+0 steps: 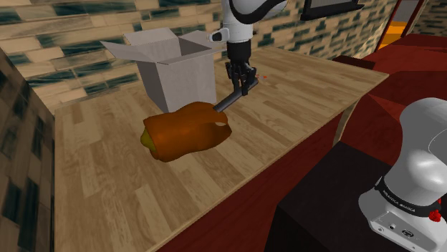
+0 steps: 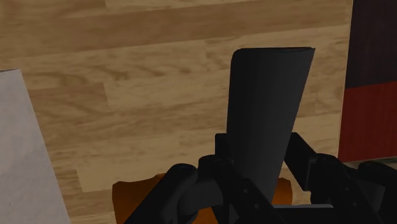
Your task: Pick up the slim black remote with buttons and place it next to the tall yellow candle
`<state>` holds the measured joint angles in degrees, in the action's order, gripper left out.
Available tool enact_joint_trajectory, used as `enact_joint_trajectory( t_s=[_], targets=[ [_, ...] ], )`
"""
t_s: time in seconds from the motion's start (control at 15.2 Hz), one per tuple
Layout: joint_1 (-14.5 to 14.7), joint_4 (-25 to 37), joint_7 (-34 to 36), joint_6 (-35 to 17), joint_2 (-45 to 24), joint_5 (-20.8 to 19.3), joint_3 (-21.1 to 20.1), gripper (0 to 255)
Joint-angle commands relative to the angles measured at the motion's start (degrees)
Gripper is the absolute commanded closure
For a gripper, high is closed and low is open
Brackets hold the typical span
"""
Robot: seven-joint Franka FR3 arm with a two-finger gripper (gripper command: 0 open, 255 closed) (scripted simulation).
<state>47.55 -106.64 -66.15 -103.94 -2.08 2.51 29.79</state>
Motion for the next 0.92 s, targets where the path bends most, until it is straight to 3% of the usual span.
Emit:
enact_joint_trajectory(
  t_s=[0.0,0.86],
  targets=[
    [0.10,-1.30,0.05,-1.45,-0.14,0.12,-0.10,255],
    [-0.14,-8.23,-1.40,-10.95,-3.15,1.91,-0.09,255]
  ],
)
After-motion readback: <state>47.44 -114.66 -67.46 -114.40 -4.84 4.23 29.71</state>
